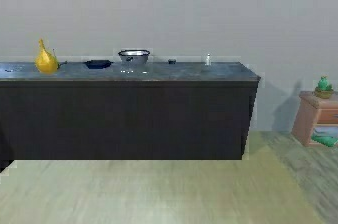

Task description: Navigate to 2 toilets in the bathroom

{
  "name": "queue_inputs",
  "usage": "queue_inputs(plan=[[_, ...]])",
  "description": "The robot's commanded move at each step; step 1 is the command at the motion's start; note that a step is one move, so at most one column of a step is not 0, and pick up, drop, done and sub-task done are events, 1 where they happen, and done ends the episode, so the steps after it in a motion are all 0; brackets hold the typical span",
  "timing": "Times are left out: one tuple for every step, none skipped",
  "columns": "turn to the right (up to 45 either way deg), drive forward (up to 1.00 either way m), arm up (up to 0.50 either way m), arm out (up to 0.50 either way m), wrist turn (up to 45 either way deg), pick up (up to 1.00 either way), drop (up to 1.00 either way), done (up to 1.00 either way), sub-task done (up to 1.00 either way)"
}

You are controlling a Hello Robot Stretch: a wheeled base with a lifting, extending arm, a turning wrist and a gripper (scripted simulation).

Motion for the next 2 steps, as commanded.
queue_inputs(plan=[[-42.0, 0.00, 0.00, 0.00, 0.0, 0.00, 0.00, 0.00, 0.00], [0.0, 0.70, 0.00, 0.00, 0.0, 0.00, 0.00, 0.00, 0.00]])
